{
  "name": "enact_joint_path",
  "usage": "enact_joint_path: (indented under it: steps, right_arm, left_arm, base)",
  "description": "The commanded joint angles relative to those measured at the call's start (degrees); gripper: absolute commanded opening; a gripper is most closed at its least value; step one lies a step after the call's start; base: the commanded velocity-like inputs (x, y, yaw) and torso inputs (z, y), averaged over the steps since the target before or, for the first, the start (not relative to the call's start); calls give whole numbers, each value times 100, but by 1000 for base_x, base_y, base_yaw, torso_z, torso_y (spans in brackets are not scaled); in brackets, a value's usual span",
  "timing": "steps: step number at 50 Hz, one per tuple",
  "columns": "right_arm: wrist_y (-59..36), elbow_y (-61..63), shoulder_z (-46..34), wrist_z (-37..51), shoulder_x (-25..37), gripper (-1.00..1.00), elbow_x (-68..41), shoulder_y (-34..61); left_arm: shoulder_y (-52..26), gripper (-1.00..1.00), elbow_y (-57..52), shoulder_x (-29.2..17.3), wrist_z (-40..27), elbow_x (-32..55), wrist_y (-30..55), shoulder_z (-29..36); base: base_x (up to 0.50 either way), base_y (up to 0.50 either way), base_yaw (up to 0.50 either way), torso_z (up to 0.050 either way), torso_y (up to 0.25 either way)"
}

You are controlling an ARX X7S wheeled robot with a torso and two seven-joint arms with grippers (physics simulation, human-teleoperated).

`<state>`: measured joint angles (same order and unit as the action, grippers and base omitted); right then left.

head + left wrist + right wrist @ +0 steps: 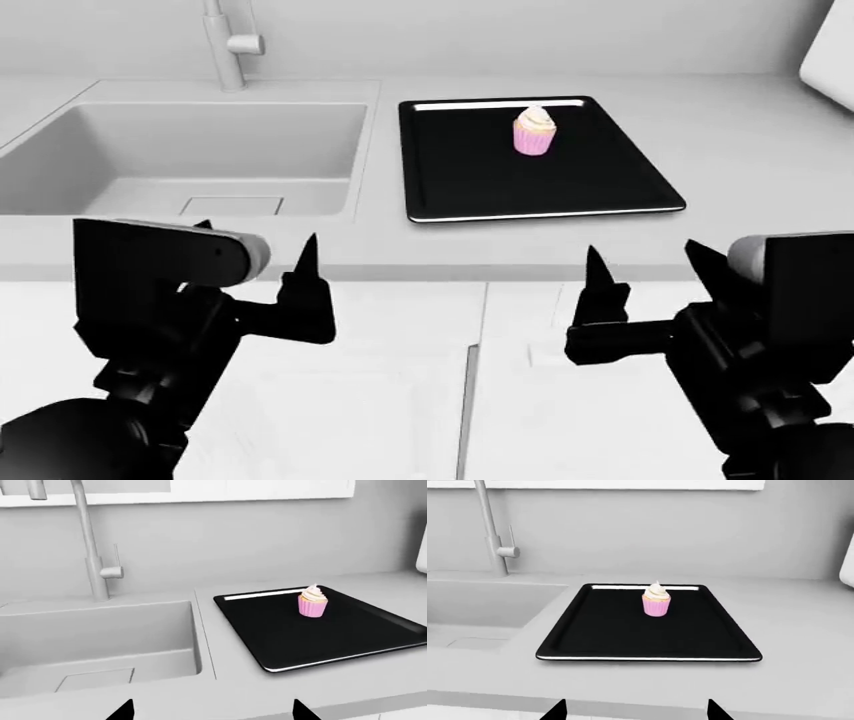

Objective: Move the fresh-baked cupcake off the tray onto the counter, and place the bowl used for mixing into the sink.

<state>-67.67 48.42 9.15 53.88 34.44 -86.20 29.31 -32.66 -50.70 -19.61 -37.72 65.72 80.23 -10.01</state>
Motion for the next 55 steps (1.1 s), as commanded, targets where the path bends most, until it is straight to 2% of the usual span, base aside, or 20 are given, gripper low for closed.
enact_joint_path:
  steps: [1,15,29,39,55]
  right_arm:
    - [-439,-21,96,556,399,100,-856,575]
    - [-484,46,86,135,385,100,-312,420]
    - [-460,2,-63,190,431,100,-342,532]
    - [-390,21,-41,-152,394,100,133,266]
    - [-344,-46,-137,-318,446,100,342,288]
  left_arm:
    - [-473,100,-146,-183,-338,423,383,-46]
    - [-434,100,-64,-304,-340,307,146,175]
    - [-456,100,-50,-382,-519,561,68,225]
    - [-318,100,-4,-442,-427,351,-152,389]
    - [-458,100,22,-515,-700,685,-145,395]
  base:
    - [0,0,0,0,0]
    - [234,0,0,0,0]
    - [296,0,0,0,0]
    - [296,0,0,0,2]
    - [295,0,0,0,1]
